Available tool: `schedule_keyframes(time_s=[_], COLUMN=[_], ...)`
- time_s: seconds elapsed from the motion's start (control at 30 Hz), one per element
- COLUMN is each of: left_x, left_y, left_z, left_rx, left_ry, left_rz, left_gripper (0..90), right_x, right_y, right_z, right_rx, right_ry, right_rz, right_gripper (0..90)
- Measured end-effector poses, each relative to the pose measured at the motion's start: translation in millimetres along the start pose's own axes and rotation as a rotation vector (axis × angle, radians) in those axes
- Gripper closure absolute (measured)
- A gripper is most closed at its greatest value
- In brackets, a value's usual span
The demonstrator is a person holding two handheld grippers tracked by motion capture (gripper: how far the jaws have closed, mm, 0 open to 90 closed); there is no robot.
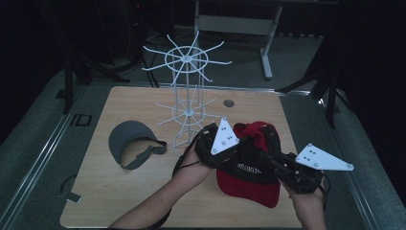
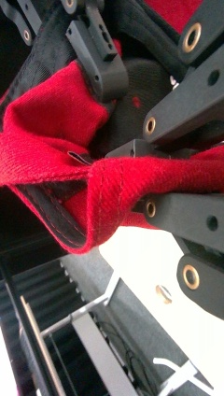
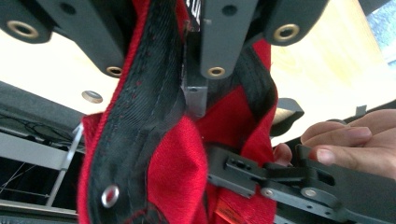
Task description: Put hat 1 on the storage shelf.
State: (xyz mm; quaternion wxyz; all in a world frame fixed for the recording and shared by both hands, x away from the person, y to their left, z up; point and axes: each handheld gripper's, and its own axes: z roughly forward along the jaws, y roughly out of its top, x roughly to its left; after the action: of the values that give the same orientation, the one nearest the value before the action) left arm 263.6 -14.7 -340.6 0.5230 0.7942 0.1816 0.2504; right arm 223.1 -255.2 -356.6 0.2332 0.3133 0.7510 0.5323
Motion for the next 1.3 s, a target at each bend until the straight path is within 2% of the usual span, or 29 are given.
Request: schedule_keyframes(time_s=[0.2,0.23,0.37,0.57,0.67,0.77,0.87,0.93,1.0,1.03,1.1,1.13,1.2,1.23,1.3], left_x=[-0.6,-1.1,-1.7,-2.2,-0.9,1.4,2.6,2.2,3.5,4.8,7.2,9.3,11.4,12.9,14.0], left_y=[7.4,10.3,13.5,14.7,14.2,12.7,9.7,7.7,5.3,3.9,1.3,-0.1,-2.6,-3.6,-5.4], left_z=[-4.8,-6.3,-7.6,-7.4,-8.3,-9.5,-11.1,-12.8,-14.2,-14.9,-16.6,-17.3,-19.0,-19.4,-20.0], left_rx=[-0.030,-0.037,-0.052,-0.070,-0.072,-0.076,-0.090,-0.091,-0.097,-0.102,-0.105,-0.112,-0.118,-0.118,-0.118], left_ry=[0.014,0.020,0.019,0.013,0.020,0.019,-0.010,-0.013,-0.026,-0.046,-0.057,-0.089,-0.103,-0.131,-0.150], left_rz=[0.004,0.014,0.011,0.000,-0.003,-0.016,-0.013,-0.004,-0.005,-0.006,-0.001,-0.005,0.006,-0.001,0.004], left_gripper=[87.4,87.4,87.5,87.4,87.4,87.3,87.3,87.2,87.2,87.2,87.1,87.1,87.1,87.0,87.0], right_x=[-3.8,-3.6,-3.1,3.2,6.8,7.4,6.9,5.6,-0.1,-3.0,-8.0,-10.1,-13.0,-14.0,-14.5], right_y=[-3.9,-4.7,-7.1,-4.3,-1.8,0.2,4.8,7.8,9.7,10.1,10.1,9.9,8.9,8.5,7.6], right_z=[-2.9,-3.1,-2.6,-2.3,-6.4,-12.0,-24.7,-31.3,-35.6,-36.5,-35.8,-34.8,-31.7,-29.5,-25.5], right_rx=[-0.005,-0.002,-0.007,-0.014,-0.040,-0.068,-0.113,-0.128,-0.141,-0.141,-0.126,-0.118,-0.106,-0.098,-0.088], right_ry=[0.002,0.001,0.019,0.077,0.098,0.118,0.152,0.145,0.137,0.124,0.103,0.101,0.098,0.102,0.110], right_rz=[0.026,0.030,0.035,0.010,-0.005,-0.009,-0.013,-0.023,-0.011,-0.007,-0.005,-0.005,-0.007,-0.007,-0.011], right_gripper=[73.6,72.4,63.9,50.4,45.8,45.7,46.5,49.0,51.6,54.5,57.6,59.7,61.7,62.2,62.4])
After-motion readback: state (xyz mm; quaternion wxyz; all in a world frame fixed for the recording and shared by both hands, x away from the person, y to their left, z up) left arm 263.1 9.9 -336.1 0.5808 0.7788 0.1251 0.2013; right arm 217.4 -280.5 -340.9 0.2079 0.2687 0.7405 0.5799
